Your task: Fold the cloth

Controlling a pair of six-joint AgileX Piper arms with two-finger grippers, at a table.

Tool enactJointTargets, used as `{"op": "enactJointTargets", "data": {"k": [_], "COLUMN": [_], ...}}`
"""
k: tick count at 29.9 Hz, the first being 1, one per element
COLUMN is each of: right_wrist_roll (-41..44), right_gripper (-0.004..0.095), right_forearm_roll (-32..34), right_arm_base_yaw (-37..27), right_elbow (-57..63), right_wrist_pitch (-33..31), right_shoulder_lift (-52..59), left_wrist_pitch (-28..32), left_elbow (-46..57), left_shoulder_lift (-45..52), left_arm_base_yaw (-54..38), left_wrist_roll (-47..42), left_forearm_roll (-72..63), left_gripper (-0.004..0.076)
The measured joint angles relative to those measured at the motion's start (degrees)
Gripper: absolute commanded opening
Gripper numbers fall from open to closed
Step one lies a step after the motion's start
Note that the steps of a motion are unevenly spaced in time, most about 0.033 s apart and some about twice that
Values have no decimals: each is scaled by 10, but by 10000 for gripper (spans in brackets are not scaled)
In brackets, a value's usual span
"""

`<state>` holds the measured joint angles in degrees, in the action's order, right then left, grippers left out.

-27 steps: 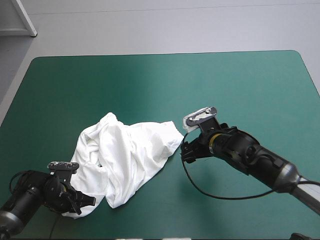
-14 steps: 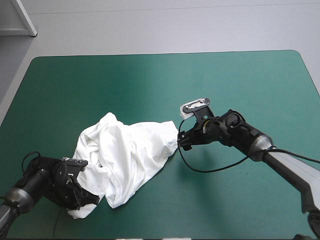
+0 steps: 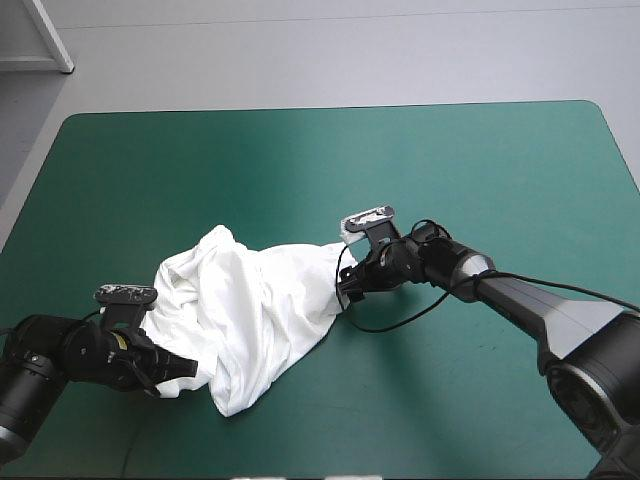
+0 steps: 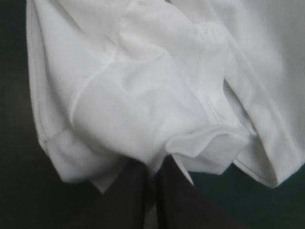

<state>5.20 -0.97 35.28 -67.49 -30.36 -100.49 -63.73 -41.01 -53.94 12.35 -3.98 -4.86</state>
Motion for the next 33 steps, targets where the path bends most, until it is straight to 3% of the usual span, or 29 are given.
{"op": "enactJointTargets", "data": {"k": [3,5,13,19,23,28,33], "right_wrist_roll": [-5,-7,-19,-19,8,84,155], "right_gripper": [726,639,-22,-14,-14,-14,-14], "right_forearm_roll": [0,1,-2,-1,40,150,258], "right_arm_base_yaw": [0,0,18,24,27,27,27], "right_elbow": [-6,-9,-12,-12,-4,-5,-56], "right_wrist_pitch": [15,23,49,56,38,-6,-110], "right_shoulder_lift": [-15,-21,-32,-29,0,119,251], "left_wrist_pitch": [-3,-3,-3,-2,-10,-45,-78], "left_elbow": [0,0,0,-1,-31,-148,-285], "left_shoulder_lift": [0,0,0,0,0,-1,-1], "left_arm_base_yaw": [0,0,0,0,0,0,0], "left_wrist_roll": [0,0,-2,-2,-2,-1,8], "left_forearm_roll": [-2,-2,-3,-3,1,28,81], "left_gripper": [-10,-10,-10,-10,-10,-10,-10]}}
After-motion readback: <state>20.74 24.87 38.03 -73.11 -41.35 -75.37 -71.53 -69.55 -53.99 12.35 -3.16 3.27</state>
